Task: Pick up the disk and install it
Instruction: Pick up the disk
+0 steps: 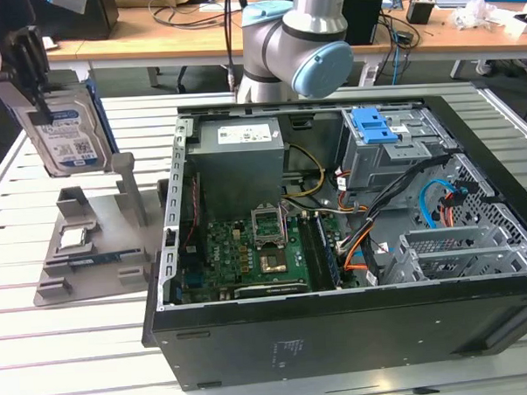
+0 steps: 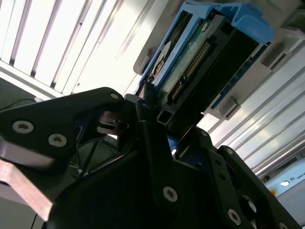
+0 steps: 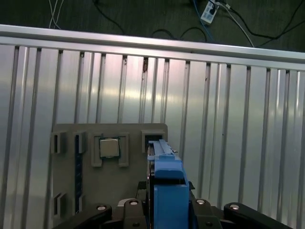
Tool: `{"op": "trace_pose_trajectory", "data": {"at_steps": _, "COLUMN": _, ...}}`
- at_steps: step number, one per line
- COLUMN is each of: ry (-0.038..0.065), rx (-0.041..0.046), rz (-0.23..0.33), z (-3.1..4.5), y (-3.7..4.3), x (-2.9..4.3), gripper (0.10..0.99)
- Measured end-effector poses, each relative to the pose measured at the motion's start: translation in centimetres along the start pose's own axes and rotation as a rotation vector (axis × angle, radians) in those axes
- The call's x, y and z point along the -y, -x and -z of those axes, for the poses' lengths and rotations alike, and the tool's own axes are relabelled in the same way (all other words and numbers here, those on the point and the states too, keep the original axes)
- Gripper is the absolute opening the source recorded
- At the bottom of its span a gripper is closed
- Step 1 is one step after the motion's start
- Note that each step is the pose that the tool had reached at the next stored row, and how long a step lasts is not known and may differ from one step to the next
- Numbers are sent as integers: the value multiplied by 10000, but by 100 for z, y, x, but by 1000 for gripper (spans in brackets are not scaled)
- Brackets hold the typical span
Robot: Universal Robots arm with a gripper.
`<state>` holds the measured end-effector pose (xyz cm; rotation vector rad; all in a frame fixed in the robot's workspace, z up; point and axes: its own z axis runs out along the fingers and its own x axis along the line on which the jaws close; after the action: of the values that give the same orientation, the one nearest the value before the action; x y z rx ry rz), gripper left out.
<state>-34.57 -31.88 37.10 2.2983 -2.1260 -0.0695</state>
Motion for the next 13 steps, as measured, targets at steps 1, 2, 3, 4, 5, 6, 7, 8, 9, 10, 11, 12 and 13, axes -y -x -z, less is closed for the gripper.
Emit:
{"op": "trace_pose_trajectory", "data": {"at_steps": 1, "ry": 0, "rx": 0, "rz": 0, "z": 16, "y": 1, "x": -1, "gripper": 365}}
{"op": "trace_pose_trajectory", "data": {"at_steps": 2, "ry": 0, "rx": 1, "rz": 0, "z": 33, "y": 2, "x": -1, "gripper": 365}}
{"op": "trace_pose_trajectory", "data": {"at_steps": 3, "ry": 0, "rx": 0, "rz": 0, "z": 59, "y": 3, "x": -2, "gripper": 365}}
{"op": "trace_pose_trajectory", "data": {"at_steps": 4, "ry": 1, "rx": 0, "rz": 0, "z": 83, "y": 5, "x": -3, "gripper": 365}}
{"op": "trace_pose_trajectory", "data": {"at_steps": 5, "ry": 0, "rx": 0, "rz": 0, "z": 101, "y": 6, "x": -4, "gripper": 365}}
{"op": "trace_pose_trajectory", "data": {"at_steps": 6, "ry": 0, "rx": 0, "rz": -1, "z": 117, "y": 7, "x": -4, "gripper": 365}}
{"op": "trace_pose_trajectory", "data": {"at_steps": 7, "ry": 1, "rx": 0, "rz": -1, "z": 133, "y": 8, "x": -5, "gripper": 365}}
{"op": "trace_pose_trajectory", "data": {"at_steps": 8, "ry": 0, "rx": 0, "rz": 0, "z": 149, "y": 9, "x": -5, "gripper": 365}}
{"op": "trace_pose_trajectory", "data": {"at_steps": 9, "ry": 0, "rx": 0, "rz": 0, "z": 179, "y": 11, "x": -6, "gripper": 365}}
{"op": "trace_pose_trajectory", "data": {"at_steps": 10, "ry": 0, "rx": 0, "rz": 0, "z": 196, "y": 12, "x": -7, "gripper": 365}}
{"op": "trace_pose_trajectory", "data": {"at_steps": 11, "ry": 0, "rx": 0, "rz": 0, "z": 212, "y": 12, "x": -7, "gripper": 365}}
{"op": "trace_pose_trajectory", "data": {"at_steps": 12, "ry": 1, "rx": 0, "rz": 0, "z": 246, "y": 14, "x": -9, "gripper": 365}}
{"op": "trace_pose_trajectory", "data": {"at_steps": 13, "ry": 1, "rx": 0, "rz": -1, "z": 266, "y": 15, "x": -9, "gripper": 365}}
